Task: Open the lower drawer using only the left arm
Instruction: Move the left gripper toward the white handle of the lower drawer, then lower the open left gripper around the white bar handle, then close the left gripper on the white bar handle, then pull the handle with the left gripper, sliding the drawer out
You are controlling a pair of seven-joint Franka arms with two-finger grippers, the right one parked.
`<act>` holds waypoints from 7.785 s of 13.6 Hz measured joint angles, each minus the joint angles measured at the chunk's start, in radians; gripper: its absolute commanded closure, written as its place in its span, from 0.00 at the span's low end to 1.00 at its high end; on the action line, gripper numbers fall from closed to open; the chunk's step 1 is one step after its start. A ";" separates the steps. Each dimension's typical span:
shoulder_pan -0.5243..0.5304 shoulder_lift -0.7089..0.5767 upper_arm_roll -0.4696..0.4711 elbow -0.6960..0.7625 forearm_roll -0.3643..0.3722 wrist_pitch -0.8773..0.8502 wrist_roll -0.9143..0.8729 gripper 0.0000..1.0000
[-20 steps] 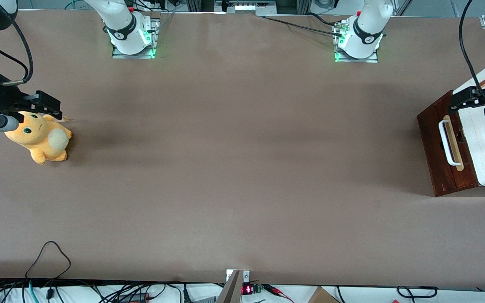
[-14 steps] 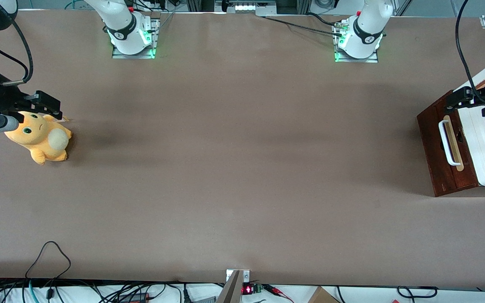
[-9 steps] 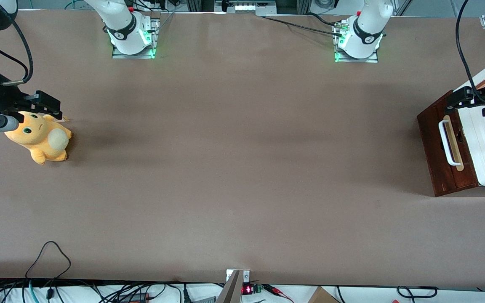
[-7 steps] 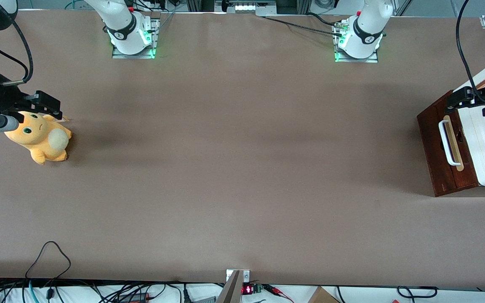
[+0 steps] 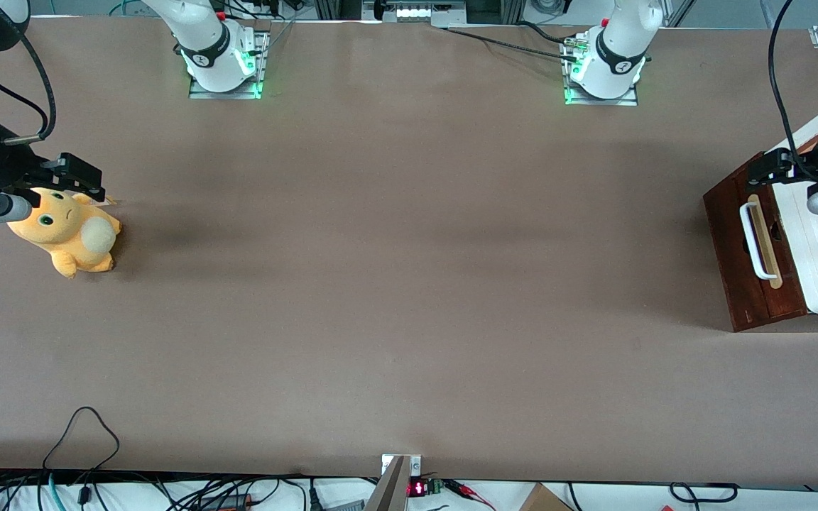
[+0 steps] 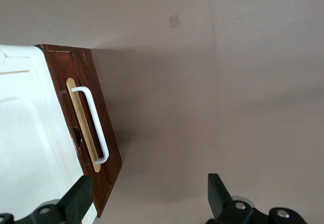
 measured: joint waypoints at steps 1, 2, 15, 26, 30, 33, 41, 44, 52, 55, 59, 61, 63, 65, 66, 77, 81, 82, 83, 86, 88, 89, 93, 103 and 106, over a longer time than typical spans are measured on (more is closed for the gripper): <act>0.000 0.003 -0.001 0.000 0.000 0.003 0.003 0.00; 0.000 0.004 -0.005 0.000 0.009 0.003 -0.012 0.00; -0.016 0.195 -0.340 -0.261 0.847 -0.070 -0.893 0.02; -0.008 0.393 -0.348 -0.538 1.247 -0.162 -1.274 0.03; -0.006 0.411 -0.344 -0.580 1.329 -0.172 -1.301 0.05; -0.004 0.448 -0.330 -0.579 1.392 -0.172 -1.312 0.05; 0.006 0.504 -0.281 -0.467 1.421 -0.124 -1.298 0.08; 0.008 0.521 -0.274 -0.456 1.421 -0.109 -1.296 0.16; 0.008 0.544 -0.264 -0.466 1.421 -0.133 -1.326 0.28; 0.006 0.550 -0.264 -0.466 1.421 -0.141 -1.336 0.41; 0.006 0.552 -0.261 -0.466 1.421 -0.144 -1.339 0.46; 0.006 0.552 -0.252 -0.466 1.421 -0.144 -1.339 0.46; 0.007 0.552 -0.245 -0.466 1.421 -0.144 -1.340 0.51; 0.008 0.552 -0.244 -0.466 1.421 -0.144 -1.340 0.59; 0.008 0.552 -0.244 -0.466 1.421 -0.144 -1.340 0.63; 0.008 0.556 -0.237 -0.469 1.421 -0.145 -1.340 0.72; 0.007 0.556 -0.236 -0.469 1.422 -0.151 -1.340 0.91; 0.006 0.555 -0.236 -0.468 1.425 -0.157 -1.353 0.96; 0.006 0.556 -0.236 -0.469 1.426 -0.159 -1.358 1.00; 0.005 0.557 -0.236 -0.469 1.428 -0.162 -1.361 1.00; 0.002 0.557 -0.236 -0.469 1.428 -0.164 -1.362 1.00; -0.002 0.558 -0.237 -0.470 1.428 -0.165 -1.363 1.00; -0.030 0.563 -0.240 -0.473 1.426 -0.174 -1.368 1.00; -0.111 0.565 -0.287 -0.476 1.385 -0.208 -1.379 1.00; -0.116 0.565 -0.288 -0.476 1.384 -0.208 -1.379 1.00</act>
